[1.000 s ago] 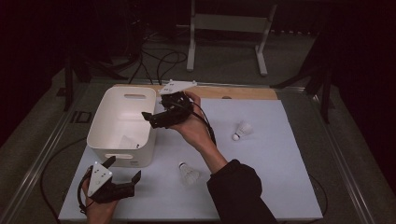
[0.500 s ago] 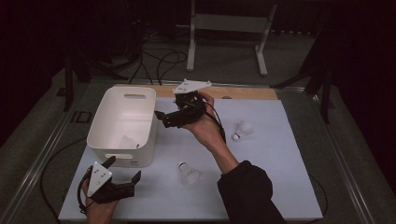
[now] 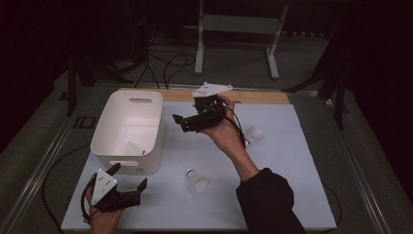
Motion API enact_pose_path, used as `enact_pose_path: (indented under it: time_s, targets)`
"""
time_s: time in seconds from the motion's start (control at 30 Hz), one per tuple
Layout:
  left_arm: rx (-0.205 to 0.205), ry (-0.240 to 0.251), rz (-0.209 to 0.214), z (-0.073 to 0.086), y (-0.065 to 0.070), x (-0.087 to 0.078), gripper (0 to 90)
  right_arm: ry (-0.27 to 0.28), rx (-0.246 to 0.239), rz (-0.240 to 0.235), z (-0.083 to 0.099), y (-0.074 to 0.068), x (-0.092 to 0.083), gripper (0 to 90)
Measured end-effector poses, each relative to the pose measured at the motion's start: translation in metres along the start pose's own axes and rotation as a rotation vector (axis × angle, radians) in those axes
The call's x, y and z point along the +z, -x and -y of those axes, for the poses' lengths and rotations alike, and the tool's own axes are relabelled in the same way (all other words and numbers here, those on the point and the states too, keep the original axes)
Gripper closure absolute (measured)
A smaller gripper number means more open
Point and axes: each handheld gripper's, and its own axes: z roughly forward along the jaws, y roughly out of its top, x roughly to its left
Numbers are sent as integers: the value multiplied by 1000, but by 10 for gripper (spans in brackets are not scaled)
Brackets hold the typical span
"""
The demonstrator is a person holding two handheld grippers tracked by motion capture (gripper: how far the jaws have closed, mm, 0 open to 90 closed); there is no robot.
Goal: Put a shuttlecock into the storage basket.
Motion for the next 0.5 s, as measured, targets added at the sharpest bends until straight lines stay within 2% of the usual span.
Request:
enact_pose_path:
  time_s: [0.37, 0.5]
  targets:
    - [-3, 2, 2, -1, 0, 2, 0, 29, 23, 21, 7, 13, -17, 90]
    - [10, -8, 5, -1, 2, 4, 0, 29, 23, 25, 10, 17, -21, 90]
